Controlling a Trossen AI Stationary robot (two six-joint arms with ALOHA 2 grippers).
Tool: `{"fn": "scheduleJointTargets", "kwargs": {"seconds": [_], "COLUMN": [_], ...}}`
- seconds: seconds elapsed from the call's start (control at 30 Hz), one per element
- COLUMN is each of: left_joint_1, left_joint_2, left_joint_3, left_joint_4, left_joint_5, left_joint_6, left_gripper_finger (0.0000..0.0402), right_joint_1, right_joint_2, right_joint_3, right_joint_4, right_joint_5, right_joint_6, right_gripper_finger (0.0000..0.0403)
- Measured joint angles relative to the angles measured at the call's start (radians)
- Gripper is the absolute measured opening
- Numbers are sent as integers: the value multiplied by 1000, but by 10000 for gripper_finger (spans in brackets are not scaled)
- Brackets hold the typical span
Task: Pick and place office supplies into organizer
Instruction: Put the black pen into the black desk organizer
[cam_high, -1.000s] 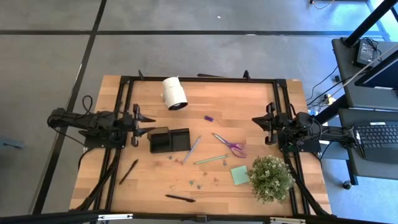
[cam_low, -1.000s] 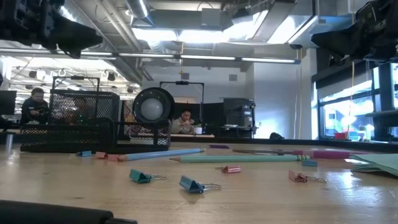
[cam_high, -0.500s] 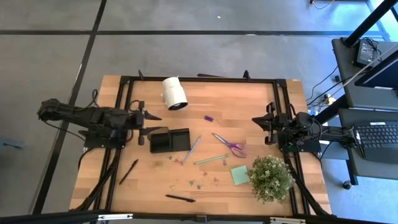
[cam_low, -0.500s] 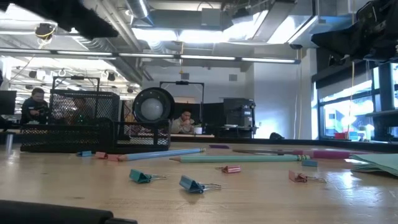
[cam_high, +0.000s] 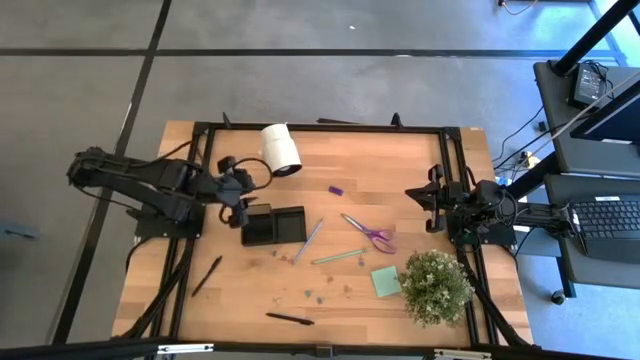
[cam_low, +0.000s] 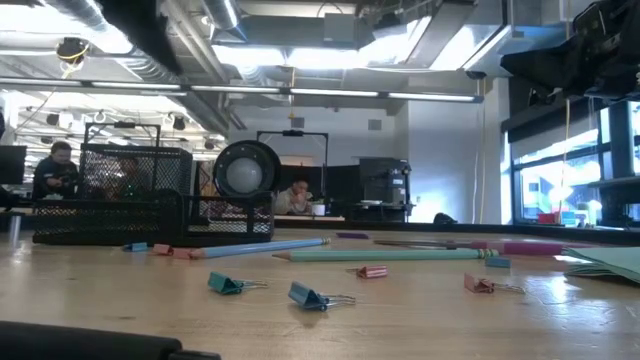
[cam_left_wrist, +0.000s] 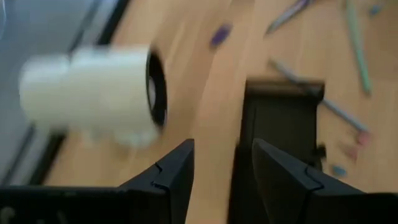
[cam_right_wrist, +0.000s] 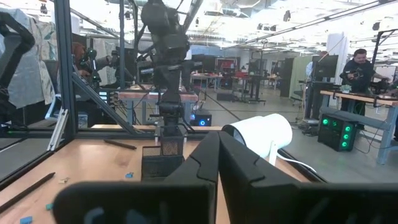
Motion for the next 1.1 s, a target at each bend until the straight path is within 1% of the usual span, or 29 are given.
{"fn": "scheduleJointTargets", "kwargs": {"seconds": [0.03, 0.1, 0.2, 0.3, 0.43, 0.53, 0.67, 0.73, 0.8, 0.9, 1.1], "left_joint_1": [0, 0, -4, -17, -43, -74, -141, -185, -223, -278, -379], "left_joint_2": [19, 52, 93, 130, 185, 213, 237, 239, 240, 239, 247], "left_joint_3": [27, 67, 82, 83, 83, 83, 74, 52, 18, -35, -144], "left_joint_4": [-57, -163, -265, -358, -450, -440, -437, -435, -417, -348, -206], "left_joint_5": [34, 134, 277, 323, 338, 337, 343, 356, 393, 443, 468], "left_joint_6": [-66, -191, -344, -460, -527, -575, -710, -778, -857, -947, -1118], "left_gripper_finger": [155, 155, 155, 155, 155, 155, 155, 155, 155, 155, 155], "right_joint_1": [0, 0, 0, 0, 0, 0, 0, 0, 0, 0, 0], "right_joint_2": [0, 0, 0, 0, 0, 0, 0, 0, 0, 0, 0], "right_joint_3": [0, 0, 0, 0, 0, 0, 0, 0, 0, 0, 0], "right_joint_4": [0, 0, 0, 0, 0, 0, 0, -1, -2, -3, -4], "right_joint_5": [0, 0, 0, 0, 0, 0, 0, 0, 0, 0, 0], "right_joint_6": [0, 2, 0, 1, 1, 1, 2, 1, 1, 1, 1], "right_gripper_finger": [12, 12, 12, 12, 12, 12, 12, 12, 12, 12, 12]}}
